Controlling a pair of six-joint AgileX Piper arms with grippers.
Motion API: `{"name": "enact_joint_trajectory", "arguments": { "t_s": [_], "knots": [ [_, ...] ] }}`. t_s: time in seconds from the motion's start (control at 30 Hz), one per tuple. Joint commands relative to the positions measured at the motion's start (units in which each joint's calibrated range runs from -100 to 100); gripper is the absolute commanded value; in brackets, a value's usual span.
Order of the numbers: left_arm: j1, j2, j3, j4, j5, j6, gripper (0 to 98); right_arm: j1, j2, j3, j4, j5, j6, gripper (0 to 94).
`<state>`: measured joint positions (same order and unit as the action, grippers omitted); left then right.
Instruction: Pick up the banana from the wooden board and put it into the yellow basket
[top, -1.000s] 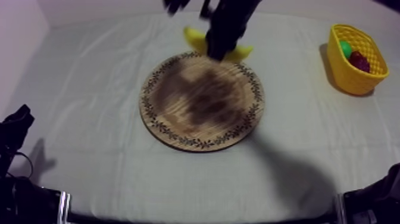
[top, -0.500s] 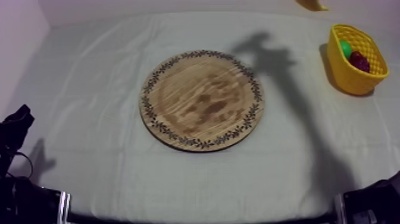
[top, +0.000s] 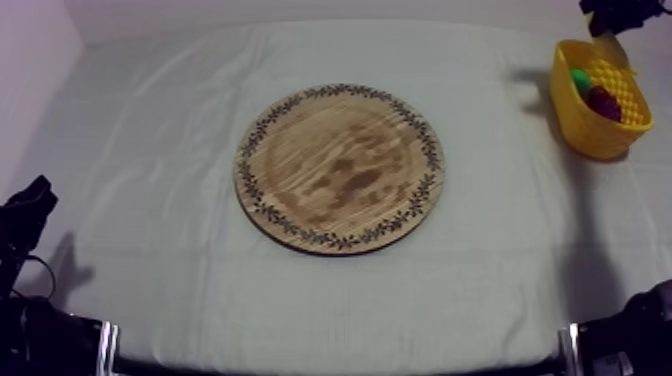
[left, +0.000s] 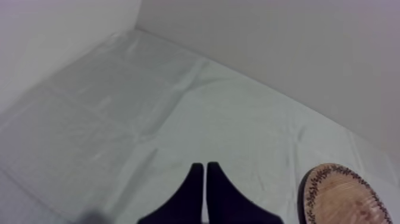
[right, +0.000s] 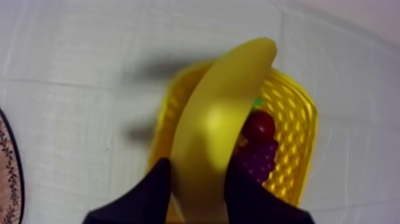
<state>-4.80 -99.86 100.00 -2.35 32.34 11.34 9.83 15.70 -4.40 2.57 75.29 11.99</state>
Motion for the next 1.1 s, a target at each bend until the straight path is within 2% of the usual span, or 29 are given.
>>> {"name": "enact_joint_trajectory", "arguments": {
  "t_s": [0.0, 0.2, 0.4, 0.5, 0.67, 0.73, 0.8, 0.9, 1.07],
  "knots": [
    [-0.01, 0.04, 0.0, -0.02, 0.0, 0.01, 0.1, 0.54, 0.3, 0.24, 0.11, -0.47, -0.35, 31.9],
    [-0.01, 0.04, 0.0, -0.02, 0.0, 0.01, 0.1, 1.42, -0.31, 0.55, 0.39, -1.07, -1.77, 50.5],
    [-0.01, 0.04, 0.0, -0.02, 0.0, 0.01, 0.1, 1.59, -8.11, 2.13, -1.89, -0.07, -0.29, 50.3],
    [-0.01, 0.04, 0.0, -0.02, 0.0, 0.01, 0.1, 0.78, -15.54, 4.92, -3.3, -0.2, 0.51, 45.9],
    [-0.01, 0.04, 0.0, -0.02, 0.0, 0.01, 0.1, -1.96, -29.39, 11.41, -3.63, -2.88, -2.22, 32.8],
    [-0.01, 0.04, 0.0, -0.02, 0.0, 0.01, 0.1, -2.35, -34.78, 15.08, -4.62, -4.73, -2.5, 26.6],
    [-0.01, 0.04, 0.0, -0.02, 0.0, 0.01, 0.1, -2.64, -39.64, 19.24, -5.45, -6.74, -2.69, 16.3],
    [-0.01, 0.04, 0.0, -0.02, 0.0, 0.01, 0.1, -3.95, -46.64, 26.91, -4.99, -11.17, -4.73, 5.8],
    [-0.01, 0.04, 0.0, -0.02, 0.0, 0.01, 0.1, -5.62, -59.07, 43.65, -5.01, -21.6, -6.55, 1.2]
  ]
}}
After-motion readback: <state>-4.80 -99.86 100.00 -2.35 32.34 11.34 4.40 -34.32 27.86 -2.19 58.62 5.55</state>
